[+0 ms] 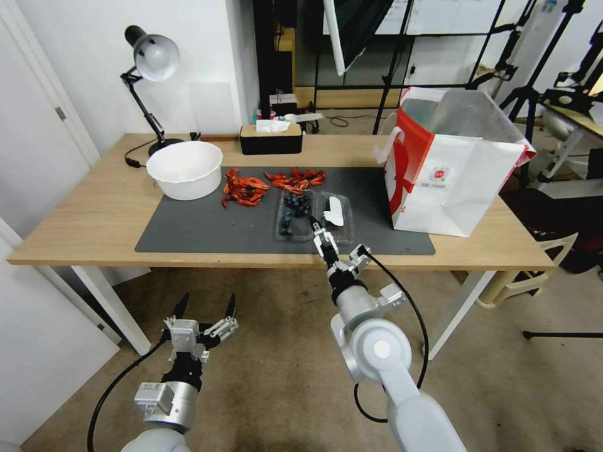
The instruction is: Close the takeout container lid, then place the container into the takeout bag.
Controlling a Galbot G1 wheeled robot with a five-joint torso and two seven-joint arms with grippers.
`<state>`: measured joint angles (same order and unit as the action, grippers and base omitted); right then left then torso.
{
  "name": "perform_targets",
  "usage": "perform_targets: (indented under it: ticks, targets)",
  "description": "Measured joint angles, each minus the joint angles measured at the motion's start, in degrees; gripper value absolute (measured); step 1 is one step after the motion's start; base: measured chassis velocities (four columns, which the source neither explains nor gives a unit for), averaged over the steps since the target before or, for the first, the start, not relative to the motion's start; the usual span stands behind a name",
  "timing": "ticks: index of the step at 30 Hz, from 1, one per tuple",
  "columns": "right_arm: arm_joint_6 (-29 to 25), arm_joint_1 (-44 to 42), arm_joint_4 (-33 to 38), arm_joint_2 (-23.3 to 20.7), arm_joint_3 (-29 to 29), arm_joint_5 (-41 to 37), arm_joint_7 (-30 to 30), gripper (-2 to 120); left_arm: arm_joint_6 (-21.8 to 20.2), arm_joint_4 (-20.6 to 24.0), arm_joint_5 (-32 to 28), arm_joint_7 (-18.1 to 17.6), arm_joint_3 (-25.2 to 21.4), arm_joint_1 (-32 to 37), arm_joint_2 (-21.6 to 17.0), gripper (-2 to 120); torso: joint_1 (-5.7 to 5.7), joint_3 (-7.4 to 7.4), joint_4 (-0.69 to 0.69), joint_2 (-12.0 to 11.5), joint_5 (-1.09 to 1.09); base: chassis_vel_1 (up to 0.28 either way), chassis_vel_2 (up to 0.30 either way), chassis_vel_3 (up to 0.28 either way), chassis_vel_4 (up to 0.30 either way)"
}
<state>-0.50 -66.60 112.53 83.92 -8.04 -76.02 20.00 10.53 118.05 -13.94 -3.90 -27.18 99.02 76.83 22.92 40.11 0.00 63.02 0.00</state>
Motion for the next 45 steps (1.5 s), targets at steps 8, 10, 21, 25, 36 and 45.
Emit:
perform_targets:
  ticks: [8,10,21,25,36,45]
  targets:
    - [0.7,1.7,-1.6,0.9,0.0,-0.1,2.5,100,-0.1,-0.3,-0.3,0.0,0.0,-0.1,-0.1,100,0.00,0.00,0.00,0.0,0.00,0.000,0.000,0.000,0.000]
    - [0.7,2.3,-2.4,1.1,-0.1,-0.1,2.8,100,-0.1,-0.4,-0.4,-0.1,0.0,-0.2,0.0,100,0.00,0.00,0.00,0.0,0.00,0.000,0.000,0.000,0.000]
    - [0.7,4.3,-5.0,1.6,-0.7,-0.7,3.6,100,-0.1,-0.4,-0.4,-0.1,0.1,-0.1,0.1,100,0.00,0.00,0.00,0.0,0.00,0.000,0.000,0.000,0.000]
    - [0.7,5.1,-6.0,1.9,-1.0,-0.8,3.6,100,0.1,-0.5,-0.5,-0.2,0.0,0.1,0.2,100,0.00,0.00,0.00,0.0,0.00,0.000,0.000,0.000,0.000]
    - [0.1,7.5,-6.5,1.5,-2.0,1.7,3.8,100,1.0,-0.5,-0.4,-0.2,-0.2,0.6,0.5,100,0.00,0.00,0.00,0.0,0.00,0.000,0.000,0.000,0.000]
    - [0.5,8.6,-4.9,0.2,-2.1,7.8,2.4,100,1.4,-0.3,-0.1,-0.2,-0.1,0.9,0.7,100,0.00,0.00,0.00,0.0,0.00,0.000,0.000,0.000,0.000]
